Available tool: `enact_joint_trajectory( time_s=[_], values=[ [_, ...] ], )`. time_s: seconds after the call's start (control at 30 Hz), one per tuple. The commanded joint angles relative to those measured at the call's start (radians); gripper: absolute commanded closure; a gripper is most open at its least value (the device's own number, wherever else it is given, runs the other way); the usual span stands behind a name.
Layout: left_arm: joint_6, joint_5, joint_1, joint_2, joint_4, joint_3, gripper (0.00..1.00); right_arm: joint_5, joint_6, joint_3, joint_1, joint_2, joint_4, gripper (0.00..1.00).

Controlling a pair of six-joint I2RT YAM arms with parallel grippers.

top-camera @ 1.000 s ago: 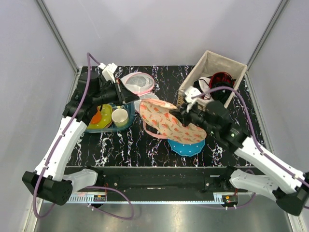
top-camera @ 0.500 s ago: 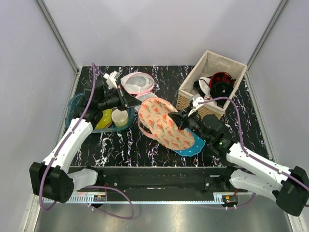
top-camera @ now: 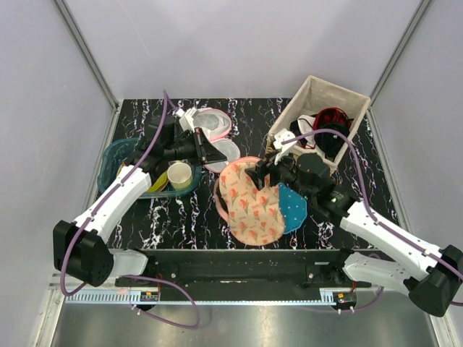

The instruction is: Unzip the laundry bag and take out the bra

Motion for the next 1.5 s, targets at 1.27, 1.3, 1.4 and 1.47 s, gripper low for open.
enact_joint_trajectory(
  time_s=[1.27,1.3,1.4,1.47],
  values=[
    [-0.031,-0.024,0.039,-0.152,0.076,-0.02,1.0,0.247,0.053,-0.23,0.002,-0.253,0.31,1.0],
    [-0.037,-0.025,0.05,-0.169,0.078,-0.045,1.0,0.303,0.097,-0.247,0.001,-0.266,0.284,1.0],
    [-0.044,-0.007,0.077,-0.203,0.1,-0.14,1.0,0.333,0.165,-0.329,0.002,-0.326,0.261,1.0],
    [-0.047,0.004,0.097,-0.215,0.11,-0.186,1.0,0.348,0.177,-0.368,0.002,-0.367,0.218,1.0]
  ],
)
